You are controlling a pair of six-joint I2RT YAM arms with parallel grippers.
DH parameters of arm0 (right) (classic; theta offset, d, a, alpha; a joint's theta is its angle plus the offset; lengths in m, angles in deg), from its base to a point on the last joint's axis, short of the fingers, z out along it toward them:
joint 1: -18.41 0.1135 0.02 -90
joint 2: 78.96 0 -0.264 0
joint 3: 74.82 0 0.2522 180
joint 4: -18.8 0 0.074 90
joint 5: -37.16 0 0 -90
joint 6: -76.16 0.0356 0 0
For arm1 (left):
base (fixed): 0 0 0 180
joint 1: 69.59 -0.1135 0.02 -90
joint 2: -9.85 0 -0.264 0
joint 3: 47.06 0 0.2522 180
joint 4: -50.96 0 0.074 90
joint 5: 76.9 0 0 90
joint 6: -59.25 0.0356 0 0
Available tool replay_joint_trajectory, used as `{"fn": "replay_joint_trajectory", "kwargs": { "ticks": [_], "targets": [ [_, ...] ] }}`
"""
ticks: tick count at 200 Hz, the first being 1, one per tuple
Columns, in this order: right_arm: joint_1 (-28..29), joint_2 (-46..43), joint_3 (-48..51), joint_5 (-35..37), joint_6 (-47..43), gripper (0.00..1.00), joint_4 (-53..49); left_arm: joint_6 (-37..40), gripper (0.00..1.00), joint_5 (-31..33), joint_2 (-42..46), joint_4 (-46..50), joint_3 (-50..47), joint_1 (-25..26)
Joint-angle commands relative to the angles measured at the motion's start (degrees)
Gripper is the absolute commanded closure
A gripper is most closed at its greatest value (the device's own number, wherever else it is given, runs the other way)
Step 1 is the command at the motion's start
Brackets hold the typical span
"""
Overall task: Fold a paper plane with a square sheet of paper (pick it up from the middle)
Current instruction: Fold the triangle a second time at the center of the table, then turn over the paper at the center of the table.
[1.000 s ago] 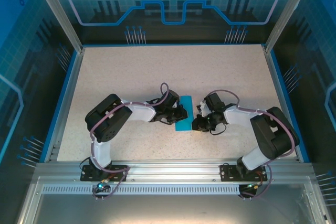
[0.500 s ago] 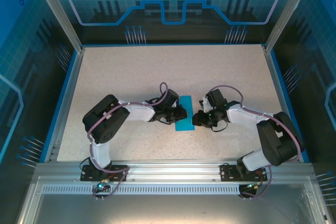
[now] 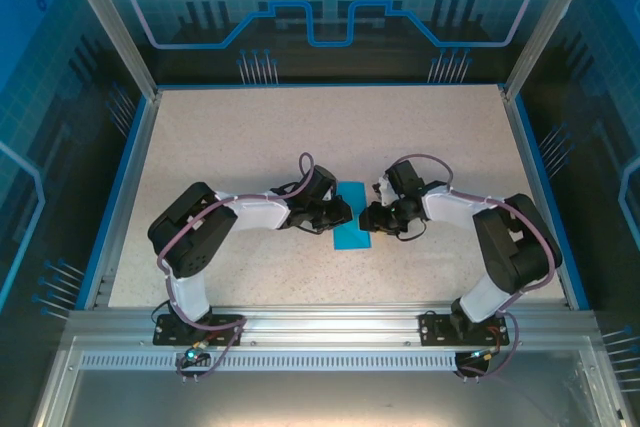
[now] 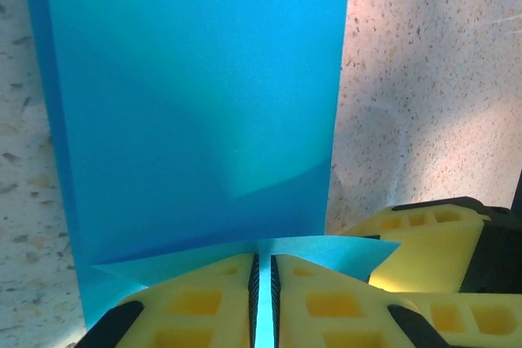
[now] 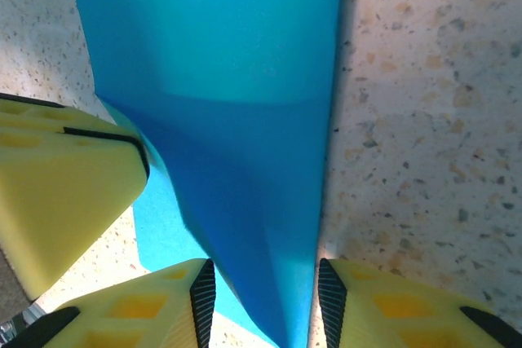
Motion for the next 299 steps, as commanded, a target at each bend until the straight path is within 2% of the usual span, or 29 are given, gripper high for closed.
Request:
{"fn": "replay_joint_trajectory", "kwargs": {
  "ticks": [1, 60, 191, 262, 299],
  "targets": [
    [-1.1, 0.8, -1.3, -0.2, -0.6, 0.59, -0.3, 1.3, 0.83, 0.8, 0.3, 1.4, -1.0, -0.3],
    [-1.2, 3.3, -2.1, -0.7, -0.8, 0.59, -0.3, 1.2, 0.83, 1.0, -0.2, 1.3, -1.3, -0.4],
    [-1.3, 2.6, -1.0, -4.7, 0.6, 0.64, 2.8, 1.2, 0.84, 1.5, -2.2, 2.2, -1.7, -0.4],
    [-1.7, 2.3, -0.7, -7.0, -2.2, 0.86, 2.3, 0.6, 0.84, 1.3, 0.3, 1.4, -2.1, -0.4],
    [-1.7, -2.1, -2.5, -4.5, -3.9, 0.99, -3.9, 0.4, 0.83, 3.7, 7.5, 0.9, -5.4, -0.3]
  ]
}}
